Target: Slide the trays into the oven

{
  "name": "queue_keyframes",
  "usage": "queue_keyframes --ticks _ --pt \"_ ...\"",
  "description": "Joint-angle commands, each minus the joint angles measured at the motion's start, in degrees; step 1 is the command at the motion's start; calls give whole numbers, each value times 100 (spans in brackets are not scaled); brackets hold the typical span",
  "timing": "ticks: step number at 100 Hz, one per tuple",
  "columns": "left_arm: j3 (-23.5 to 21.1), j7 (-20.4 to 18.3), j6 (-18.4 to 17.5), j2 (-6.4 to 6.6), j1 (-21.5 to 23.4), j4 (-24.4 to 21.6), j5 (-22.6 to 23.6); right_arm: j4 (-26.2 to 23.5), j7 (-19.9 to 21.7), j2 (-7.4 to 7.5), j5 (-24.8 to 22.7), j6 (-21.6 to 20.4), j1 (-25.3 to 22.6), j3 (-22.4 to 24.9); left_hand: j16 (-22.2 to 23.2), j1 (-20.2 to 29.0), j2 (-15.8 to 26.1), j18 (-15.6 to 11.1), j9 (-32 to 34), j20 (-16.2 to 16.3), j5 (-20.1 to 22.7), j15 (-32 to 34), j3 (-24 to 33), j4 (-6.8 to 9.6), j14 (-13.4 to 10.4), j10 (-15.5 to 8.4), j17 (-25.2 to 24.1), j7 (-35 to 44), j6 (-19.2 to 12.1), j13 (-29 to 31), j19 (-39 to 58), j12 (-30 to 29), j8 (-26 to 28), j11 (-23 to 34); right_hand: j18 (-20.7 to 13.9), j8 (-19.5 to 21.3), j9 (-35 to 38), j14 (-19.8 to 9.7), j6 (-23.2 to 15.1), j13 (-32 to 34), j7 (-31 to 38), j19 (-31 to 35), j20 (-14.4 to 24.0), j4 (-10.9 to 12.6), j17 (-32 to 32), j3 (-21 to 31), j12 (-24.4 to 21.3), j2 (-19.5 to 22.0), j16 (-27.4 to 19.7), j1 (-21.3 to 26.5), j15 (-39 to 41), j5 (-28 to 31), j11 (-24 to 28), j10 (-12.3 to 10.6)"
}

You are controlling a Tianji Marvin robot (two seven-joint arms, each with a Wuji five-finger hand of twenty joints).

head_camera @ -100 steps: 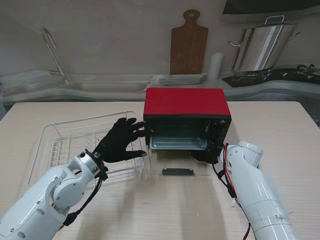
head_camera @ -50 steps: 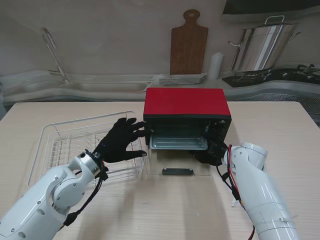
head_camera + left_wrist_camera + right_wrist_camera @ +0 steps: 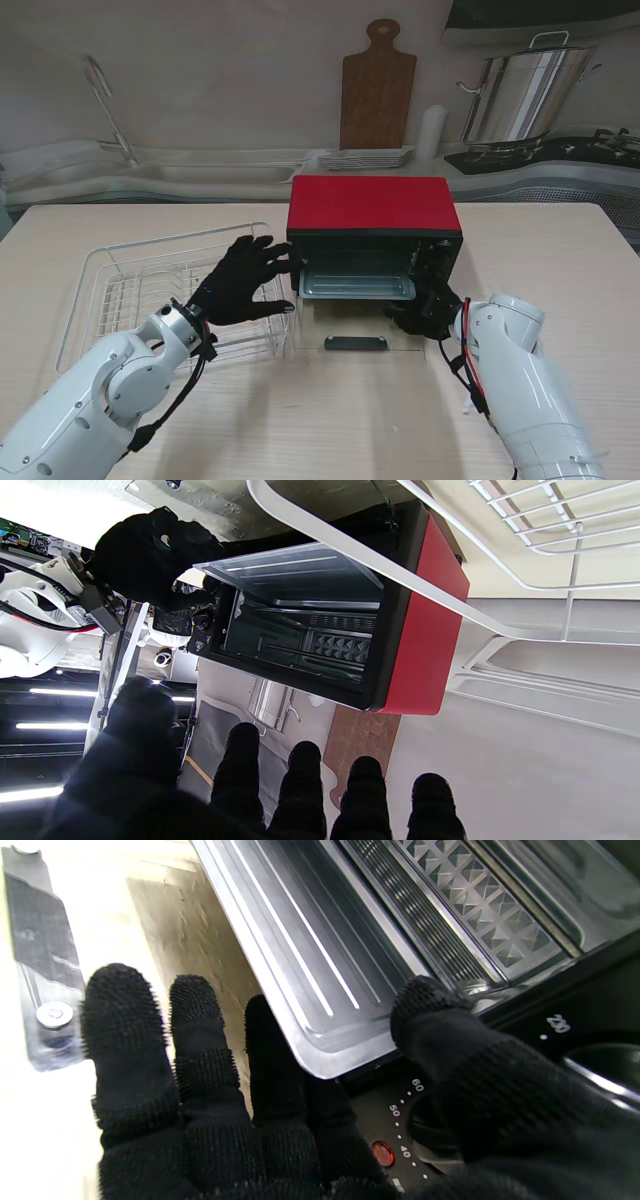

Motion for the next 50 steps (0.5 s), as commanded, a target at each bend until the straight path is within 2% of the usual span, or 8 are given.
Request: queue_keyframes --ticks 1,50 --pt "-2 -93 4 -37 19 -32 -24 13 32 -4 5 43 -188 -7 33 -55 126 -88 -24 -77 -137 -9 32 200 -37 10 -91 33 77 -68 -285 72 72 2 43 -125 -362 211 106 -59 -62 -58 -54 239 36 -132 46 -11 -68 -246 -36 72 -3 767" --pt "-28 -42 -45 -42 43 -32 -25 -513 74 82 196 141 -599 112 27 -57 125 -87 -18 -78 -127 -14 31 204 -41 2 -82 34 77 -65 -284 72 74 -4 -7 -166 -123 364 289 144 -155 157 -15 244 184 -63 13 65 -44 -265 68 345 -44 933"
